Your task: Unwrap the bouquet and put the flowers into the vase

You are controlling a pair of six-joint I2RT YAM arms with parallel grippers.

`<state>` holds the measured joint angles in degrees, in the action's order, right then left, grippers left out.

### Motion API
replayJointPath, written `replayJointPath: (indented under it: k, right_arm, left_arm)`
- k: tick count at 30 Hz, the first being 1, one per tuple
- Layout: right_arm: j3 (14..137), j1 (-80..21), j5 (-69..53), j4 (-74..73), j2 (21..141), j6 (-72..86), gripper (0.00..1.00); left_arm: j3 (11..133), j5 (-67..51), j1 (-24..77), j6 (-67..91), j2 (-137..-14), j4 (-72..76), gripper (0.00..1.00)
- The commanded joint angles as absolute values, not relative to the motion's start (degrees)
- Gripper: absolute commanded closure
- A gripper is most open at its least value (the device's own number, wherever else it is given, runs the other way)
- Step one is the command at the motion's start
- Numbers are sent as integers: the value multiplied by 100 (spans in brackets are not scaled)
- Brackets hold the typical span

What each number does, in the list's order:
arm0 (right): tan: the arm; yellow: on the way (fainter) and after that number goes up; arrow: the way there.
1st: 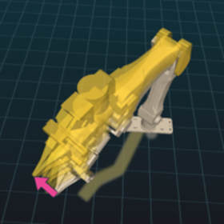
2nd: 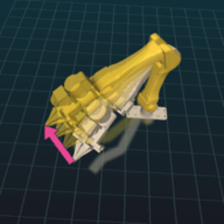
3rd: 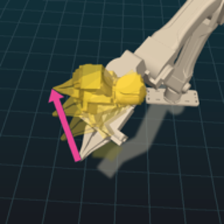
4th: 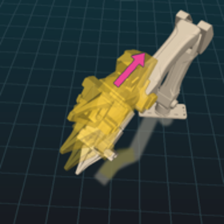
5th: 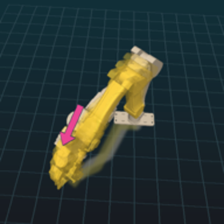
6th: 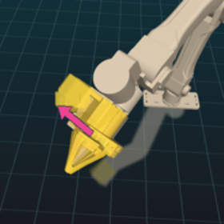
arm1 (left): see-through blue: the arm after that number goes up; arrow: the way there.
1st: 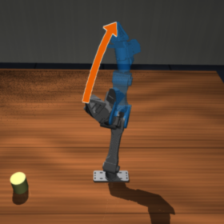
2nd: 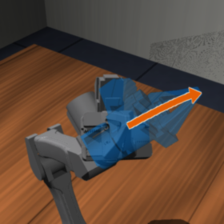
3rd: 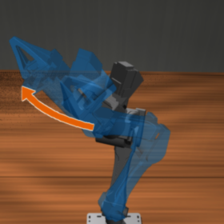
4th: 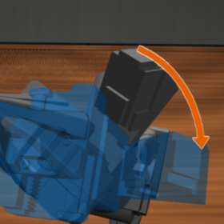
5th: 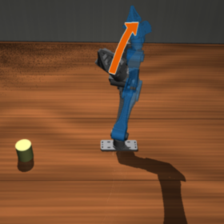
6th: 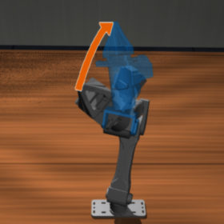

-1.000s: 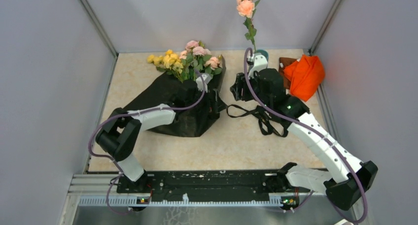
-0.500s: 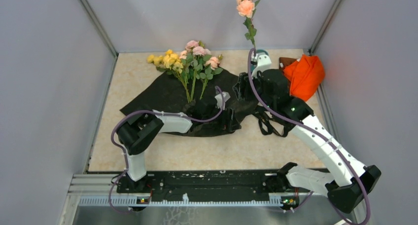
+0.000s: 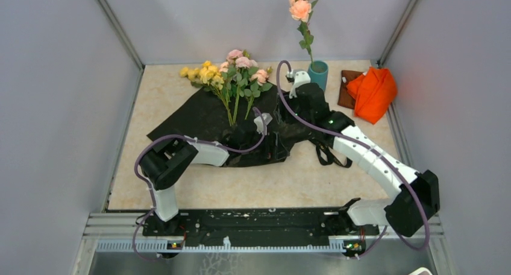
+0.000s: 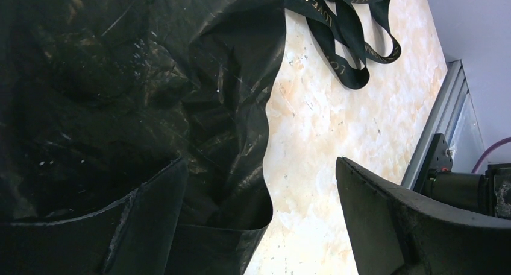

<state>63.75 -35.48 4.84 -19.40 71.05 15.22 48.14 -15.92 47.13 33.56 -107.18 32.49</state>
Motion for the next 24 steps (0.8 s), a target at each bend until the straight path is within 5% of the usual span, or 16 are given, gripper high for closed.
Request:
replayJointPath:
  k: [1, 24]
  right_arm:
    - [6447, -3560, 431, -1481, 7399, 1595, 47]
    - [6495, -3558, 223, -971, 8321, 1670, 47]
  left_arm:
    - [4630, -1459, 4693, 3288, -10440, 2957, 1]
    - [4507, 103, 4387, 2663, -7799, 1082, 1]
